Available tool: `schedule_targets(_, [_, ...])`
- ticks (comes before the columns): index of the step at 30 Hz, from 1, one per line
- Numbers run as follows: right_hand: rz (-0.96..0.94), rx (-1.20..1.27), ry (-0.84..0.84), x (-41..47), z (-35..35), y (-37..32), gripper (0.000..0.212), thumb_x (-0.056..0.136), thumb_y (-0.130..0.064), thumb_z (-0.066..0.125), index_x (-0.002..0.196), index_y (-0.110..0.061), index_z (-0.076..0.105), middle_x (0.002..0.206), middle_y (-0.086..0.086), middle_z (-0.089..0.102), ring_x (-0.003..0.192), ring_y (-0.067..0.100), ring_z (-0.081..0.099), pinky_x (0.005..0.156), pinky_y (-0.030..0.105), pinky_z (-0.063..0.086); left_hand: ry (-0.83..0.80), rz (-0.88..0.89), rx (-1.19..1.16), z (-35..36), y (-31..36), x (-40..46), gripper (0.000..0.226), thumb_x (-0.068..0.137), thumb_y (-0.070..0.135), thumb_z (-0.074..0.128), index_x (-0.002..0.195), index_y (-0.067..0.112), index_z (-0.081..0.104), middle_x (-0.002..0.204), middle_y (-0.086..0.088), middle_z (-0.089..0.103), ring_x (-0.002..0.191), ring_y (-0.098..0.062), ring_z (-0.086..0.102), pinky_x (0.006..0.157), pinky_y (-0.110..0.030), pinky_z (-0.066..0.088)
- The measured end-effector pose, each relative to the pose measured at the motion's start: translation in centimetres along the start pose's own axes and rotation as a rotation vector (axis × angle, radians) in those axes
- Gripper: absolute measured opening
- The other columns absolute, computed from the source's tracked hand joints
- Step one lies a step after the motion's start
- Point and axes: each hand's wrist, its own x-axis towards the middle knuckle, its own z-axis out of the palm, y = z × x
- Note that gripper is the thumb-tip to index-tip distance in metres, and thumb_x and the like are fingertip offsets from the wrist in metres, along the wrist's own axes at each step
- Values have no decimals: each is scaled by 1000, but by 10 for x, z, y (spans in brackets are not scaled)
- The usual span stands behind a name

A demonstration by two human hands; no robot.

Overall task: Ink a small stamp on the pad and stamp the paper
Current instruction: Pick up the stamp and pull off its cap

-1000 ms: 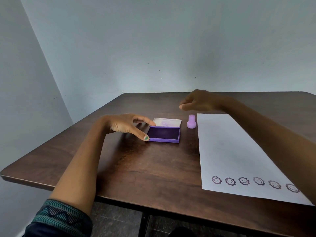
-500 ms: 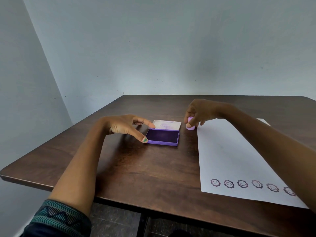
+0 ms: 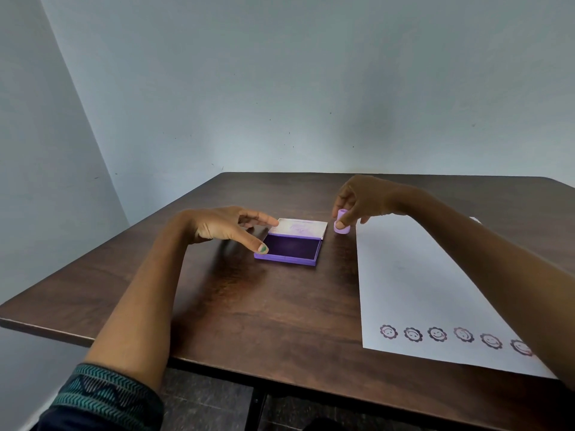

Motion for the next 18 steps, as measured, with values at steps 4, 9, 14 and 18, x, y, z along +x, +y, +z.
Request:
schedule_targets(4, [-70,131,91,-10,-5,1,26,71,-24,78,86,-3,72,79,12,73,69,18,64,54,17,51,106,20,-59,5,7,3,56,77,26,74,128,32,53,132,11,49,123,-3,41,98,-18,31])
schedule_targets(9, [-120,434,159,-27,-5,7,23,74,-20,76,90,-4,72,82,9,74,65,11,66,54,14,51,287,182,-101,24,28,14,45,77,30,74,120,28,58,127,3,60,113,-9,57,98,-25,42])
schedule_targets(14, [-93,861,169,-37,-3,21,20,71,-13,74,91,-11,73,79,-1,77,74,10,70,66,19,58,302,336,-185,43,73,29,43,76,27,76,117,24,61,113,4,69,99,-5,66,91,-18,48])
schedule_targets(18, [-86,1162,166,-40,-5,31,30,64,-10,71,94,-5,72,94,6,76,89,17,71,81,26,58,381,420,-172,44,107,40,41,72,22,79,110,18,65,99,4,72,86,-2,68,83,-17,49])
